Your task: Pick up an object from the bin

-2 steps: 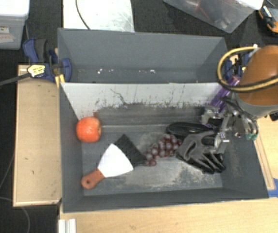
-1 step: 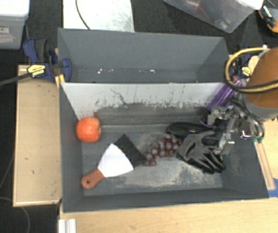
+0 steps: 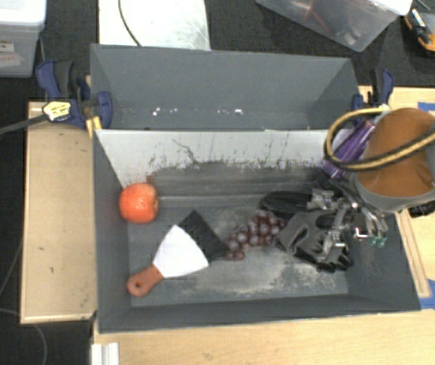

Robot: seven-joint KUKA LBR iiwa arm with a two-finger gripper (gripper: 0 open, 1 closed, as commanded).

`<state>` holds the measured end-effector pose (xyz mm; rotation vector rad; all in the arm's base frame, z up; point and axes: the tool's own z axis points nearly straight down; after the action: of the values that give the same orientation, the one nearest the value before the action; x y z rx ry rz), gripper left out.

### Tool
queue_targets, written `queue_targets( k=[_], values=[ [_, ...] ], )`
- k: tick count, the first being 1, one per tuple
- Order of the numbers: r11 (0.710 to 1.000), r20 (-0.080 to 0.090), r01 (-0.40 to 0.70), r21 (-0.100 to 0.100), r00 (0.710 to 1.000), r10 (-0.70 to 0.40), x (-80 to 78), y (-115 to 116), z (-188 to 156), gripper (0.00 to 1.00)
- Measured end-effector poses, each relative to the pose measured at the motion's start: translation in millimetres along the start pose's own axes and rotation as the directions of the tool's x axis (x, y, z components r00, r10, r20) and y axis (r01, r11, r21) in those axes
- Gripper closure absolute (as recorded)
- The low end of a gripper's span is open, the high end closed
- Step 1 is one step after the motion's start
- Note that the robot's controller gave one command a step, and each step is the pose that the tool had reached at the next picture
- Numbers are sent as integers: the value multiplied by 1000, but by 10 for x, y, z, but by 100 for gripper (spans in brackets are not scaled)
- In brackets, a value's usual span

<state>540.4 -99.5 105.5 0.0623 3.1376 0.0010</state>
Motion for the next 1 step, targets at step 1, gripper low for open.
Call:
queue_targets(
  k=[1],
  values=[
    [998,29,-61,3,998,60,70,-39,-303,0]
  ],
)
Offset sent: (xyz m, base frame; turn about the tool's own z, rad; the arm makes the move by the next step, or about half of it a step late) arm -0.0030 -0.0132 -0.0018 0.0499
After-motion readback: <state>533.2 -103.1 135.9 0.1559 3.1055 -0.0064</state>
